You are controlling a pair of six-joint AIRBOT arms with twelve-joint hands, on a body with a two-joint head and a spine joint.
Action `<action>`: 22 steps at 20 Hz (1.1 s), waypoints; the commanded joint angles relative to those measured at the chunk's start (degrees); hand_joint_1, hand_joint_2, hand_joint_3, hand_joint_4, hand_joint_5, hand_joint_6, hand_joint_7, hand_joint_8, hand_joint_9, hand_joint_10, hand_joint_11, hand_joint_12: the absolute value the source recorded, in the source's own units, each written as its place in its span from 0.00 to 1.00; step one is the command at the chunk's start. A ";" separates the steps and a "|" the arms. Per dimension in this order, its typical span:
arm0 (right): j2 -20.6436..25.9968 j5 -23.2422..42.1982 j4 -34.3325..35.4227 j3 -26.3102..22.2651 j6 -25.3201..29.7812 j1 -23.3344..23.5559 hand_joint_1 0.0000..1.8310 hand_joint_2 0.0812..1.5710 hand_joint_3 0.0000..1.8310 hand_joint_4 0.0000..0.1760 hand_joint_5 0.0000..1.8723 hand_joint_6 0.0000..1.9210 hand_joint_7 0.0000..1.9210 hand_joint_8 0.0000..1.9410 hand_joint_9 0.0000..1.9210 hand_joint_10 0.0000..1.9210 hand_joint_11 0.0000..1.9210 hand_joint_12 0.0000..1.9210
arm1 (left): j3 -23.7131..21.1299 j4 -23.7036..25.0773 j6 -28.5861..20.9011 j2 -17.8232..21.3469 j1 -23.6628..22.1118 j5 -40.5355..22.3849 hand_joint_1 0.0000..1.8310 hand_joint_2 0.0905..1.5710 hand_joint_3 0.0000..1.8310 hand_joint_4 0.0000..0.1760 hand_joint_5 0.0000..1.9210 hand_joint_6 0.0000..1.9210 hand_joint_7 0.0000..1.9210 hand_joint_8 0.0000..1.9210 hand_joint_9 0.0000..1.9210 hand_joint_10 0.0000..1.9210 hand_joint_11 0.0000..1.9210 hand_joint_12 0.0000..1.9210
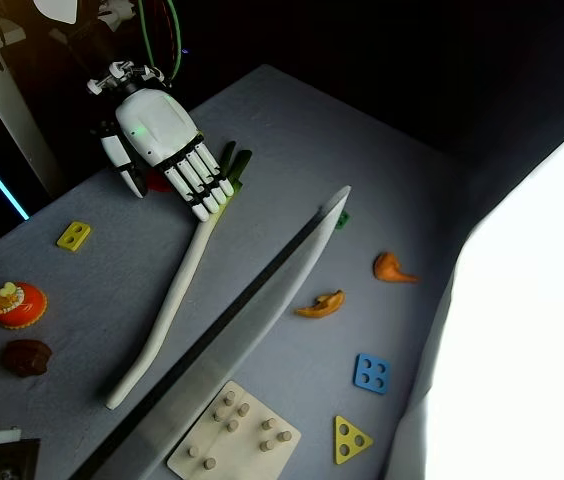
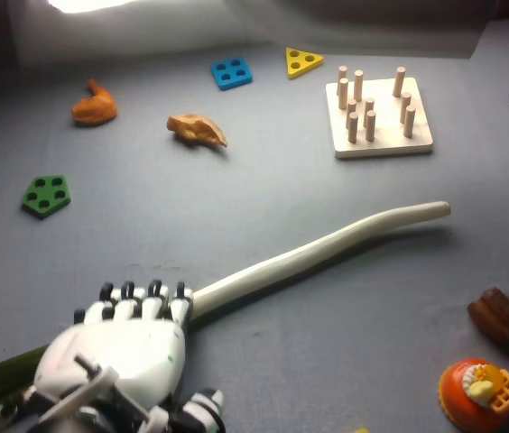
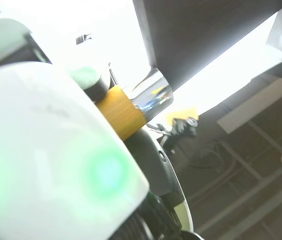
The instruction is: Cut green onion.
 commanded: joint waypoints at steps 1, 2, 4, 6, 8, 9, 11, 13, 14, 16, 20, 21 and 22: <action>0.28 5.85 -1.08 0.93 1.50 0.32 0.86 0.47 0.40 1.00 0.71 1.00 0.79 1.00 0.83 1.00 0.86 1.00 | 0.25 4.23 0.79 0.37 -0.86 1.74 0.26 0.85 0.00 0.00 0.01 0.00 0.00 0.00 0.00 0.00 0.00 0.00; -0.61 5.17 -1.13 2.40 1.96 0.14 0.86 0.47 0.40 1.00 0.70 1.00 0.79 1.00 0.83 1.00 0.86 1.00 | 0.53 4.31 1.68 0.85 -1.47 0.42 0.27 0.85 0.00 0.00 0.02 0.00 0.00 0.00 0.00 0.00 0.00 0.00; -1.84 4.67 -2.28 4.40 2.61 -0.29 0.86 0.47 0.41 1.00 0.69 1.00 0.79 1.00 0.83 1.00 0.86 1.00 | 0.87 4.55 2.50 1.76 -2.52 -1.33 0.25 0.85 0.00 0.00 0.01 0.00 0.00 0.00 0.00 0.00 0.00 0.00; -3.23 3.88 -3.84 6.70 4.23 -0.81 0.86 0.47 0.41 1.00 0.69 1.00 0.79 1.00 0.82 1.00 0.86 1.00 | 0.95 4.82 3.78 3.04 -3.88 -3.68 0.25 0.85 0.00 0.00 0.01 0.00 0.00 0.00 0.00 0.00 0.00 0.00; -4.48 3.56 -5.22 8.59 5.30 -1.49 0.85 0.46 0.41 1.00 0.68 1.00 0.79 1.00 0.83 1.00 0.86 1.00 | 0.71 4.41 6.24 4.47 -6.07 -5.95 0.24 0.85 0.00 0.00 0.01 0.00 0.00 0.00 0.00 0.00 0.00 0.00; -5.00 3.56 -5.84 9.30 5.60 -1.86 0.85 0.48 0.38 1.00 0.68 1.00 0.79 1.00 0.82 1.00 0.86 1.00 | 0.67 3.86 7.52 5.10 -7.43 -7.24 0.25 0.85 0.00 0.00 0.02 0.01 0.01 0.00 0.00 0.00 0.00 0.00; -5.92 3.83 -6.93 10.49 5.82 -2.34 0.85 0.49 0.36 1.00 0.69 1.00 0.79 1.00 0.83 1.00 0.86 1.00 | 0.95 1.78 10.21 6.03 -10.06 -9.54 0.25 0.85 0.00 0.00 0.01 0.00 0.00 0.00 0.00 0.00 0.00 0.00; -6.71 3.91 -7.57 11.63 6.40 -2.62 0.85 0.49 0.36 1.00 0.68 1.00 0.79 1.00 0.83 1.00 0.87 1.00 | 1.73 -0.26 13.57 6.48 -12.86 -12.07 0.26 0.84 0.00 0.00 0.02 0.00 0.00 0.00 0.00 0.00 0.00 0.00; -7.02 3.91 -7.91 12.11 6.83 -2.71 0.85 0.49 0.36 1.00 0.68 1.00 0.78 1.00 0.82 1.00 0.86 1.00 | 2.17 -1.21 15.35 6.65 -14.19 -13.34 0.27 0.84 0.00 0.00 0.03 0.00 0.01 0.00 0.00 0.00 0.00 0.00; -7.53 3.93 -7.98 12.69 6.83 -2.82 0.83 0.50 0.35 1.00 0.68 1.00 0.78 1.00 0.82 1.00 0.86 1.00 | 2.59 -2.63 17.12 7.12 -15.79 -14.86 0.28 0.84 0.00 0.00 0.02 0.00 0.00 0.00 0.00 0.00 0.00 0.00; -8.22 3.93 -8.04 13.42 6.83 -3.13 0.84 0.50 0.34 1.00 0.69 1.00 0.79 1.00 0.84 1.00 0.88 1.00 | 2.43 -4.75 17.74 8.17 -17.49 -14.92 0.26 0.84 0.00 0.00 0.02 0.00 0.00 0.00 0.00 0.00 0.00 0.00; -8.52 3.93 -8.24 13.76 6.83 -3.25 0.84 0.50 0.35 1.00 0.70 1.00 0.80 1.00 0.84 1.00 0.88 1.00 | 2.37 -5.17 18.54 8.34 -17.83 -15.08 0.26 0.84 0.00 0.00 0.02 0.00 0.00 0.00 0.00 0.00 0.00 0.00; -9.00 3.93 -8.34 14.36 6.83 -3.40 0.84 0.49 0.37 1.00 0.70 1.00 0.80 1.00 0.84 1.00 0.88 1.00 | 2.28 -5.45 19.16 8.48 -18.10 -15.24 0.27 0.84 0.00 0.00 0.02 0.00 0.00 0.00 0.00 0.00 0.00 0.00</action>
